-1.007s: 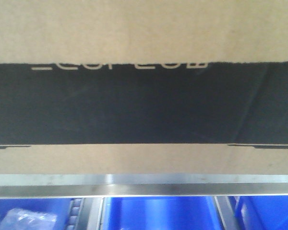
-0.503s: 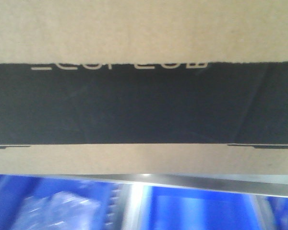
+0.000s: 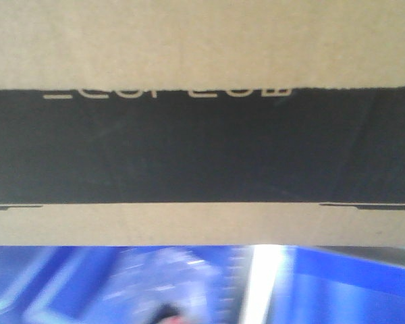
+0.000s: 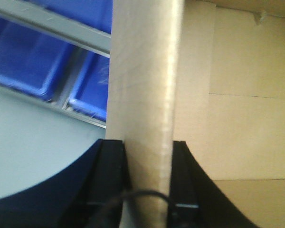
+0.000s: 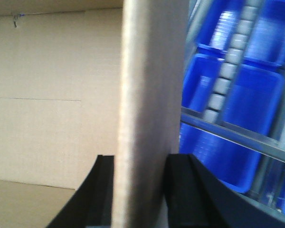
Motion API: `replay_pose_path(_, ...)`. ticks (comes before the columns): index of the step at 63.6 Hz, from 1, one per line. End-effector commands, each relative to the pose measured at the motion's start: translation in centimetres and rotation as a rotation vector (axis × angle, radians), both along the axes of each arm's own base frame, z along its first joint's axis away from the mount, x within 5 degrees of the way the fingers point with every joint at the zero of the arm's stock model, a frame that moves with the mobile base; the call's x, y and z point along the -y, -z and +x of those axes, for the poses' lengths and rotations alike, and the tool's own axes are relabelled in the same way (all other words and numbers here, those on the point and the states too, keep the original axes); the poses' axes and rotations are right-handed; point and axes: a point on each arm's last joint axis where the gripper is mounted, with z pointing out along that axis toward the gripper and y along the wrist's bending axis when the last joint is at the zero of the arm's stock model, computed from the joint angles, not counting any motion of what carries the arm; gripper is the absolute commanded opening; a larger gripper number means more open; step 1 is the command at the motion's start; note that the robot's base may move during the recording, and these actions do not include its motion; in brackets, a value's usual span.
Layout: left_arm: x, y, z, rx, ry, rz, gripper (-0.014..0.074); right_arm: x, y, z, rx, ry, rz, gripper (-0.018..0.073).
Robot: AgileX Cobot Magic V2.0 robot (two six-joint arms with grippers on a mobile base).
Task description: Grab box from left shelf to table start
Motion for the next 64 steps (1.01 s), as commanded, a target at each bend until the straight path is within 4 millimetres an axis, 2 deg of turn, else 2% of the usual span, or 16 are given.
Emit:
replay_pose_path(1,-0.10,-0.56,-1.22,-0.027,0.008,-0.030,-0.0012,0.18,-0.94,0.00,0.067,0.015,-0.012,0.0057)
replay_pose_path(64,-0.11,-0.55,-1.23,-0.029,0.008,-0.030,-0.0012,0.18,-0.94,0.00,0.067,0.015,-0.012,0.0057)
